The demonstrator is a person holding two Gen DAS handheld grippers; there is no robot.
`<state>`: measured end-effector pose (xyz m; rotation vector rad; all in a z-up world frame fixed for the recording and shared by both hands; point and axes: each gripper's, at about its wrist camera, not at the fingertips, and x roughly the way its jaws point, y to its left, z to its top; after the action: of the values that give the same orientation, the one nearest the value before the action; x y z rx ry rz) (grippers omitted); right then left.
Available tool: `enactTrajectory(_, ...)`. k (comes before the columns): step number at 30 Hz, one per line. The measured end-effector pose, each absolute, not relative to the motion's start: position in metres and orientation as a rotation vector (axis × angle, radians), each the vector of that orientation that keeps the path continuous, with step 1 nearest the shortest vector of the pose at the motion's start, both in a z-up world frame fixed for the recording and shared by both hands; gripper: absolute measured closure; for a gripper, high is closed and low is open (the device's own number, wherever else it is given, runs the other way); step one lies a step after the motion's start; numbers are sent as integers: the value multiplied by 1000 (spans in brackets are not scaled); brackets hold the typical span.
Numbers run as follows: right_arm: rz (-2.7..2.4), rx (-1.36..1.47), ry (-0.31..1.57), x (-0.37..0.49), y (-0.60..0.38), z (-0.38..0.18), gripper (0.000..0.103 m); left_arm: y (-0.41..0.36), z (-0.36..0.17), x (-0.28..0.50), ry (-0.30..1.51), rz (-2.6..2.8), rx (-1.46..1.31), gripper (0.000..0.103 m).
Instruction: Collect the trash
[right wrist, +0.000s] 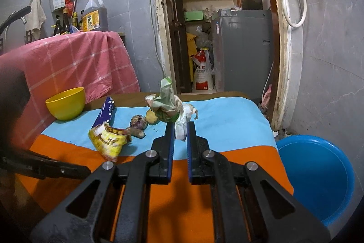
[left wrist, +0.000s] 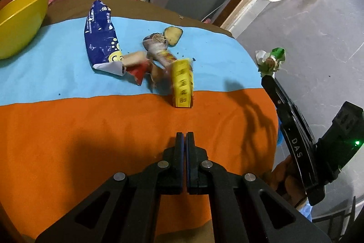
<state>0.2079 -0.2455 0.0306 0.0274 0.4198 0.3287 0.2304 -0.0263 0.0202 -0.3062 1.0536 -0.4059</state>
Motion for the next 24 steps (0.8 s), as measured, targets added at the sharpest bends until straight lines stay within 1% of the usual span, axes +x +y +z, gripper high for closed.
enactTrajectory(10, 337, 9, 449, 212, -242, 25, 71, -16, 15, 227, 950, -291, -277, 101)
enactTrajectory(11, 337, 6, 452, 212, -241, 24, 71, -15, 14, 229, 940, -283, -276, 100)
enactTrajectory(13, 337, -1, 458, 213, -239, 23, 71, -14, 14, 235, 916, -268, -272, 91)
enactTrajectory(15, 336, -6, 466, 214, -238, 21, 71, -12, 13, 240, 891, -264, -270, 69)
enactTrajectory(16, 336, -9, 469, 215, -238, 21, 71, -13, 13, 242, 868, -254, -265, 66)
enactTrajectory(24, 335, -6, 487, 219, -240, 19, 71, -20, 11, 265, 830, -232, -230, 66)
